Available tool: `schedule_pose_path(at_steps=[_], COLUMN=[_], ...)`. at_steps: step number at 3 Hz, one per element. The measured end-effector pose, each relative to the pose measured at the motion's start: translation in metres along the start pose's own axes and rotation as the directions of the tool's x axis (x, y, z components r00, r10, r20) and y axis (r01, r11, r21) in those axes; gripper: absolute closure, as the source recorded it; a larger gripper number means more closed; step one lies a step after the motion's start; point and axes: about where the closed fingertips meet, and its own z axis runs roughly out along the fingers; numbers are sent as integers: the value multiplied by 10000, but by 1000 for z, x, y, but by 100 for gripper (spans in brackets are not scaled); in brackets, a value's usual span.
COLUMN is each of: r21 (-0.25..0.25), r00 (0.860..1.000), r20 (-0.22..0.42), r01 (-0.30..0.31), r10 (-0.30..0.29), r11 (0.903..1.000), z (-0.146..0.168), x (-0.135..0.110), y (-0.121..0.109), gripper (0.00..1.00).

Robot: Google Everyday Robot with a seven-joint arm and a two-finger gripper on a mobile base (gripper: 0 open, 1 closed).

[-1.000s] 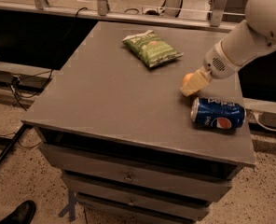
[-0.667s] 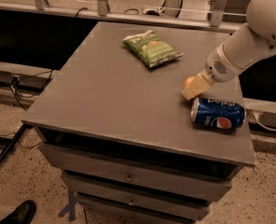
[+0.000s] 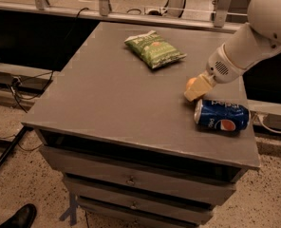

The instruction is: Move orange near pepsi can

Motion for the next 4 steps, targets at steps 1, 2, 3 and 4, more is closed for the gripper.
schedule_pose_path(at_steps=[1,2,3,4], r21=[5,12,35,212], r00=[10000,10000,10000,9977], r20=[-34,-68,-69,674], r01=[9,7,-3,-4], r10=[-9,-7,3,-10], r11=[10000,10000,10000,9998], z=[-1,-1,-2,-10], x=[-1,-1,0,-10], y=[1,2,2,3], gripper=[7,0,0,0])
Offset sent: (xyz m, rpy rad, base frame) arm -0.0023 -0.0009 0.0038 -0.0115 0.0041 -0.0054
